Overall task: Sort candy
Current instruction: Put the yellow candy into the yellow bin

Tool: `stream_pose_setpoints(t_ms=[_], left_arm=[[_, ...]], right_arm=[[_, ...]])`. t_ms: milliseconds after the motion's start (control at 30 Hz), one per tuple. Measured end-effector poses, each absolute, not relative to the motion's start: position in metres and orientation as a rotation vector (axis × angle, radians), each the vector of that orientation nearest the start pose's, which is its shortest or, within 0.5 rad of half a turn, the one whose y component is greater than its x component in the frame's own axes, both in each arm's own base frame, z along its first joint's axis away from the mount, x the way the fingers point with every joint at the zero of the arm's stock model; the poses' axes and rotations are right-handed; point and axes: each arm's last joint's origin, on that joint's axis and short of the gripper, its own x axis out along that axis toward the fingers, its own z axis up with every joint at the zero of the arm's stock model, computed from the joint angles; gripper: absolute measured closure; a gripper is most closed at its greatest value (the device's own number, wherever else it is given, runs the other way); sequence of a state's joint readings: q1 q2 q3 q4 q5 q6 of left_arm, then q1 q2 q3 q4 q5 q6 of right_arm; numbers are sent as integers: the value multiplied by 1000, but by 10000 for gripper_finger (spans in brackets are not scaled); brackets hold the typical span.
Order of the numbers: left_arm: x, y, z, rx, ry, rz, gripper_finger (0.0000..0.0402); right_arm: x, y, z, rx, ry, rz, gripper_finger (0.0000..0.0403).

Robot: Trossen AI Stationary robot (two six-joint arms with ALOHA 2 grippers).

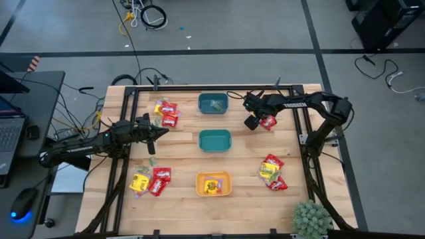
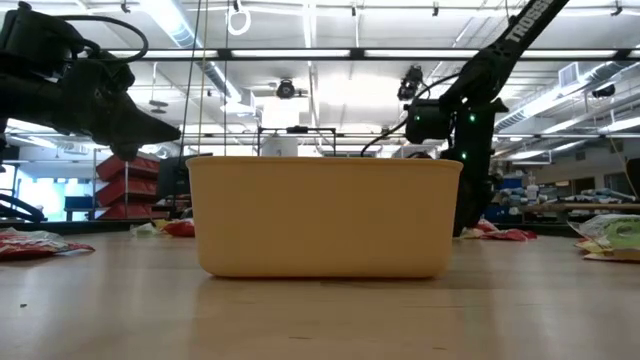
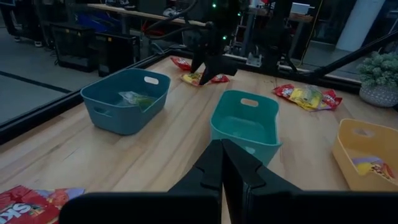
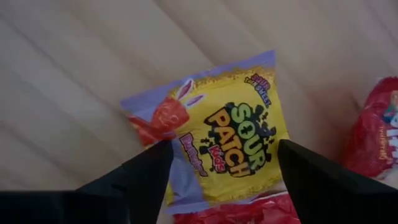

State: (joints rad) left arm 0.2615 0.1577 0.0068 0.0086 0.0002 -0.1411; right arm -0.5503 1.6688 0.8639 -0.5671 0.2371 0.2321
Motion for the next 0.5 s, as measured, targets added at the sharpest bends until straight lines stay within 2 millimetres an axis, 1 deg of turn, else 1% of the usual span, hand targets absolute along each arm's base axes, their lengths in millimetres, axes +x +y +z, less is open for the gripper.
stream_pose_setpoints(t_ms=[67, 133, 200, 267, 333, 400, 433, 500], left_arm=[[103, 28, 153, -160, 126, 271, 396], [103, 28, 153, -161, 130, 271, 396], [103, 28, 153, -162, 136, 271, 396], [103, 28, 152, -162, 140, 272, 396], [104, 28, 152, -163, 143, 272, 396], [104, 28, 152, -163, 144, 273, 396], [104, 28, 152, -163, 144, 273, 396], [104, 28, 152, -163, 144, 273, 396]], right_arm=[[234, -152, 136, 439, 1304, -800, 136], [235, -151, 135, 440, 1300, -785, 167], [238, -147, 137, 425, 1293, -768, 214], [239, -142, 142, 423, 1286, -740, 268], [243, -136, 151, 419, 1265, -705, 326], [249, -128, 163, 400, 1234, -670, 375], [252, -122, 169, 391, 1229, -650, 387], [260, -107, 182, 400, 1212, -601, 387]])
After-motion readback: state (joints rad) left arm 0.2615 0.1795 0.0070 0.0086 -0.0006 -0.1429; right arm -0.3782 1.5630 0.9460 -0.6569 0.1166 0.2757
